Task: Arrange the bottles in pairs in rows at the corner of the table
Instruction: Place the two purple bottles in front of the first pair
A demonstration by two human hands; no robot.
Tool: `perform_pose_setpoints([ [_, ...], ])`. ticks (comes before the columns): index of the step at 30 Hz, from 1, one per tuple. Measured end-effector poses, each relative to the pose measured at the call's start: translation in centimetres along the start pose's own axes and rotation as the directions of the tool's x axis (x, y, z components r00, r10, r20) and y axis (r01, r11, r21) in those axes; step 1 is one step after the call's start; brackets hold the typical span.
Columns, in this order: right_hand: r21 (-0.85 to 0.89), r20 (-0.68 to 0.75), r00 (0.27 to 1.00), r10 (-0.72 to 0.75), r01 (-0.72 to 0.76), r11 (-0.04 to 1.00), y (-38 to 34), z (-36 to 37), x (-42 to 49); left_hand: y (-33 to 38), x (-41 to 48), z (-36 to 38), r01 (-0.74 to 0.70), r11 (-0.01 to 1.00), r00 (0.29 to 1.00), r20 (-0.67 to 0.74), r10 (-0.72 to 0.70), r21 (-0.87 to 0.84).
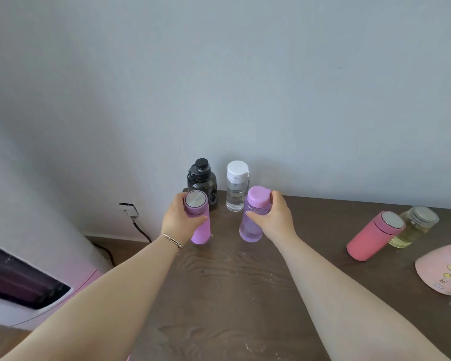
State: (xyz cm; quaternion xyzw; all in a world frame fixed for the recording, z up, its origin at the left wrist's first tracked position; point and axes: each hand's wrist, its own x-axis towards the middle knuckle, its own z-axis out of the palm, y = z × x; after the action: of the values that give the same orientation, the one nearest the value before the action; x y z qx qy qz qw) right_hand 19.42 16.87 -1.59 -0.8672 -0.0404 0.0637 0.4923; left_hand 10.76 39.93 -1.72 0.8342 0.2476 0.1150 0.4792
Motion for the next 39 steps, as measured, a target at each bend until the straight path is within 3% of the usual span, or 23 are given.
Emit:
perform_pose_setpoints([
  [15,-0.107,-0.057,0.996,0.075,-0.081,0.991,-0.8,7.7,3.6,-4.2,7.4,-0.5,-0.048,0.998,0.992,0.113,0.053,-0.049],
  [32,-0.113,-0.062,0.992,0.11,-0.117,0.987,0.1,8.6,3.5,-5.6,8.1,0.6,-0.103,0.991,0.983,0.141,0.115,-0.09],
  [39,-0.235,0.009,0.995,0.101,-0.096,0.967,0.8,8.0,3.3,-6.6,8.1,0.9,-0.113,0.99,0.979,0.181,0.097,0.083],
])
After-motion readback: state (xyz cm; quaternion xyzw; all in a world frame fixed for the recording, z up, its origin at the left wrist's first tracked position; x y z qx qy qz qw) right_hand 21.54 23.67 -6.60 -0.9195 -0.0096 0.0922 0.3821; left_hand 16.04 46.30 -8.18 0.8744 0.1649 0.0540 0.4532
